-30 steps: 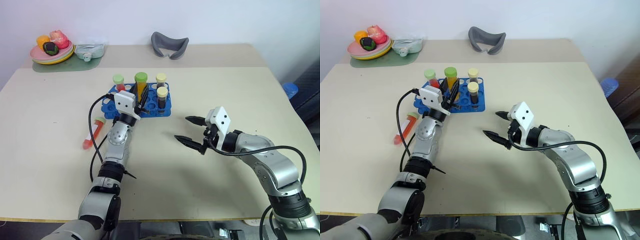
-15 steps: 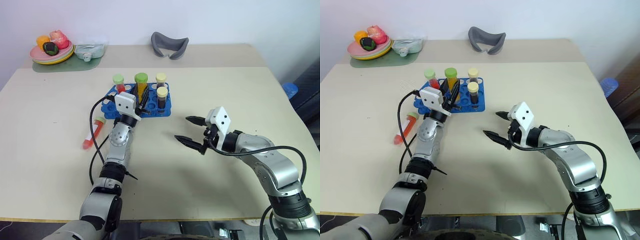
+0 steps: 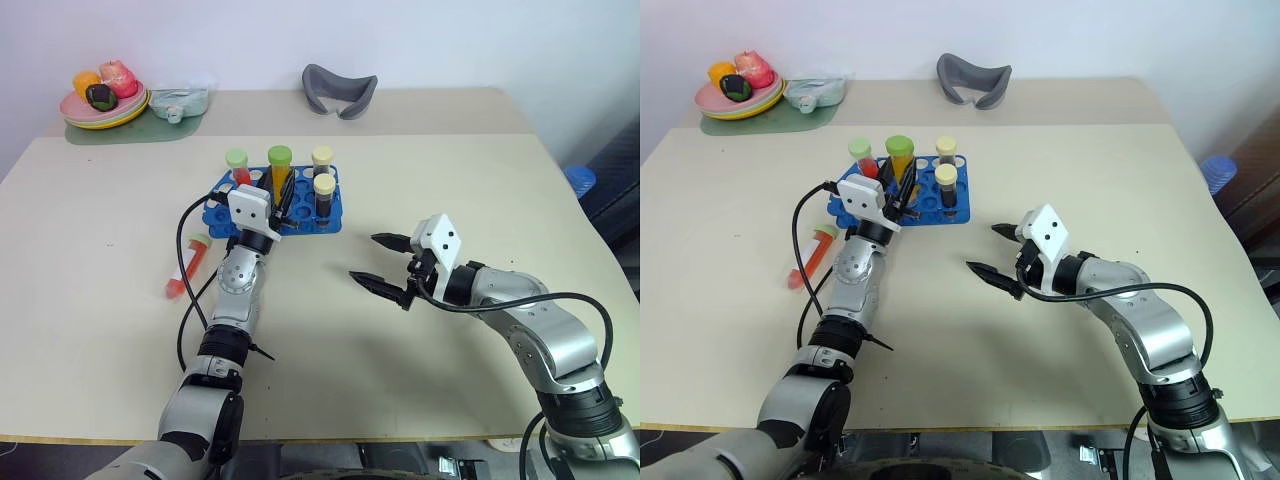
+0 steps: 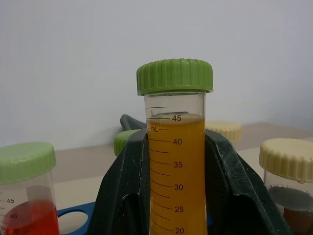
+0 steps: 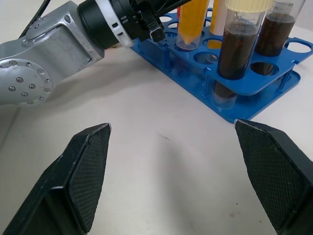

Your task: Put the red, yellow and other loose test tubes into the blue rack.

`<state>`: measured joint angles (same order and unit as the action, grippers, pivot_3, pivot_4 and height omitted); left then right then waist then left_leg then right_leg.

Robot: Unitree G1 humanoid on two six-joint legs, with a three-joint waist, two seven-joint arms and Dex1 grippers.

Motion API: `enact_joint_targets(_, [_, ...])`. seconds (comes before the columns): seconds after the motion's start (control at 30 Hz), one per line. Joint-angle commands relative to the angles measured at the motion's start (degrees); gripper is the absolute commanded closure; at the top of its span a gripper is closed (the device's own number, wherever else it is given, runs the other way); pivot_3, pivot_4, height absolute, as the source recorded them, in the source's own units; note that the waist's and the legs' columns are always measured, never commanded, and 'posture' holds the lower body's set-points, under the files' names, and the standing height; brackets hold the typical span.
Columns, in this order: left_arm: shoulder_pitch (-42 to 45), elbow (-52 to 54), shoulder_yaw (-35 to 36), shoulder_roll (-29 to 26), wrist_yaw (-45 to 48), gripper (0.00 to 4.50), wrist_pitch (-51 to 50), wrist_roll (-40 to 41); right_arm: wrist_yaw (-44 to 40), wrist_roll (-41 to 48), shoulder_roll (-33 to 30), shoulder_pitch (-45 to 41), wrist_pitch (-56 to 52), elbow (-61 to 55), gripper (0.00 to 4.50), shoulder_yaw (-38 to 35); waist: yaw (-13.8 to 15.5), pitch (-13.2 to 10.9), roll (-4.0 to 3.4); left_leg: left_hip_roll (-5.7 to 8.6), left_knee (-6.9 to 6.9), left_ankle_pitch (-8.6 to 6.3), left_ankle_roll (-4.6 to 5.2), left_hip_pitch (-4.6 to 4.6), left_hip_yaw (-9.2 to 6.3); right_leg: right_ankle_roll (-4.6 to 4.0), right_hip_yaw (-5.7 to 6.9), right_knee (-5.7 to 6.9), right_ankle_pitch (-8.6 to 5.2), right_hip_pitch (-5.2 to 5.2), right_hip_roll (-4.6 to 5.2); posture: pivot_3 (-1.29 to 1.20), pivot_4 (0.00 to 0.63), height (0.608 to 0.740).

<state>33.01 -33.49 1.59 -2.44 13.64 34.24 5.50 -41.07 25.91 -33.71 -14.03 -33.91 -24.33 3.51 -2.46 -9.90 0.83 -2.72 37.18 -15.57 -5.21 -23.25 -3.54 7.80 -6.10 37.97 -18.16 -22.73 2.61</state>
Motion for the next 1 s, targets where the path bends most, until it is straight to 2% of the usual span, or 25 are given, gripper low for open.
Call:
enact_joint_targets(0.03, [-0.9,1.3,0.0,-0.1,0.4,3.62,-0.3,0.0,0.0,0.3,0.1,0.0,0.8,-2.0,0.35,-0.9,0.0,0.0,0.00,0.00,0.00,0.00,0.00,0.00,0.00,0.00,0.00,0.00,0.00,0.00,0.00,0.00,0.150,0.740])
enact_joint_targets(0.6, [-1.0,1.5,-0.1,0.0,0.4,3.62,-0.8,-0.9,0.2,0.2,0.4,0.2,0.9,-2.1,0.35,-0.4,0.0,0.0,-0.01,0.00,-0.01,0.00,0.00,0.01,0.00,0.00,0.00,0.00,0.00,0.01,0.00,0.00,0.150,0.740])
enact_joint_targets(0.67, [-1.0,1.6,0.1,0.2,0.3,2.55,-1.2,-0.5,0.3,0.2,0.5,0.3,1.0,-2.1,0.35,-0.4,0.0,0.0,0.00,0.00,0.00,0.00,0.00,0.01,0.00,0.00,0.00,0.00,0.00,0.01,0.00,0.00,0.150,0.740])
enact_joint_targets(0.7, [-1.1,1.6,0.2,0.2,0.4,2.26,-1.3,-0.4,0.3,0.2,0.5,0.3,1.0,-2.2,0.35,-0.4,0.0,0.0,0.00,0.00,-0.01,0.00,0.00,0.01,0.00,0.00,0.00,0.00,0.00,0.01,0.00,0.00,0.150,0.740])
enact_joint_targets(0.83, [-2.0,3.8,0.4,-0.6,0.1,0.46,-1.7,-0.3,0.4,0.2,0.5,0.4,1.1,-2.2,0.35,-0.5,0.0,0.0,-0.01,0.00,0.00,0.00,0.00,0.01,-0.01,0.00,0.00,0.00,0.00,0.01,0.00,0.00,0.150,0.740])
enact_joint_targets(1.0, [-4.1,9.5,1.3,-1.6,0.1,0.46,-3.5,1.2,0.4,0.1,0.6,0.3,1.2,-2.1,0.35,-0.5,0.0,0.0,0.00,0.00,-0.01,0.00,0.00,0.01,-0.01,0.00,0.00,0.00,0.00,0.01,0.00,0.00,0.150,0.740])
